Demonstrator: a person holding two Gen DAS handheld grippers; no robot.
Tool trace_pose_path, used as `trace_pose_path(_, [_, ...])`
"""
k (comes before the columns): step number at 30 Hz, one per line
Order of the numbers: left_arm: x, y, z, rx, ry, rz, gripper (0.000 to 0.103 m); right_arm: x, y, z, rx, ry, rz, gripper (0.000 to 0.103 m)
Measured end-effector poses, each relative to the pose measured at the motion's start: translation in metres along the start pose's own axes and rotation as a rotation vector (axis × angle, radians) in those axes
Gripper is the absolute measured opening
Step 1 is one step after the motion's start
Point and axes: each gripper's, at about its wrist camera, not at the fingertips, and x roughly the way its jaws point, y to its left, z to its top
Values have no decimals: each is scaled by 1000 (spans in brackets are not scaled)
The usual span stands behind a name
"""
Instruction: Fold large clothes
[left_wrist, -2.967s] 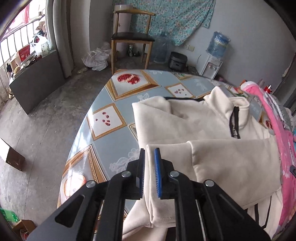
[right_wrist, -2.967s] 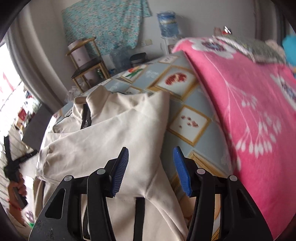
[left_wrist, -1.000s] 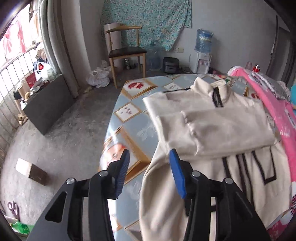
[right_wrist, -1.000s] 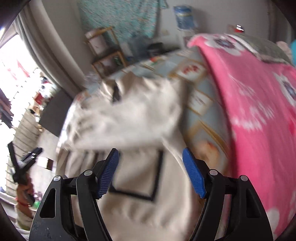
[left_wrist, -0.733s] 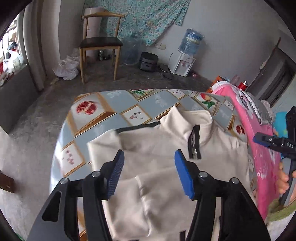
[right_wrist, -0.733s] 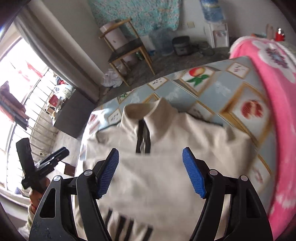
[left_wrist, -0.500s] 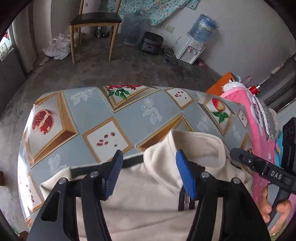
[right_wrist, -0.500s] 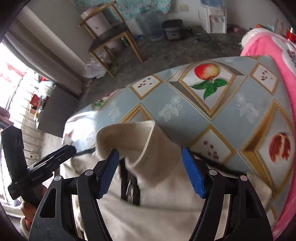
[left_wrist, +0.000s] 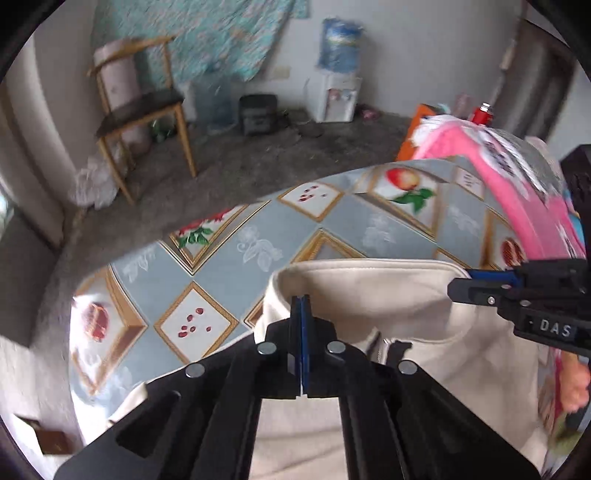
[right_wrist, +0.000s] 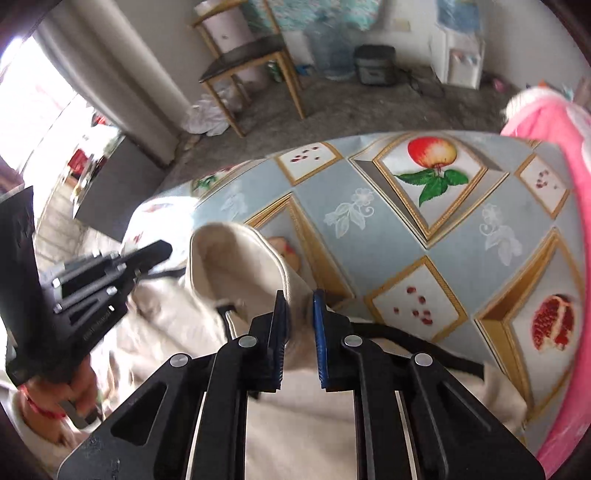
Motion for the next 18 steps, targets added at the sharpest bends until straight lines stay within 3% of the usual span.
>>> trace_pose_path(6, [-48,-13,-50,74,-25,-45,0,-20,21,-60,-121,-19,-68,13])
trace_pose_path(14, [-68,-5,-137,-7,40,-204,0,0,34,-117,-220,30,-186,13])
trace_pose_path(18, [-93,4,-154,-43,-30,-249,1,6,35,-126,-250,37,-221,13])
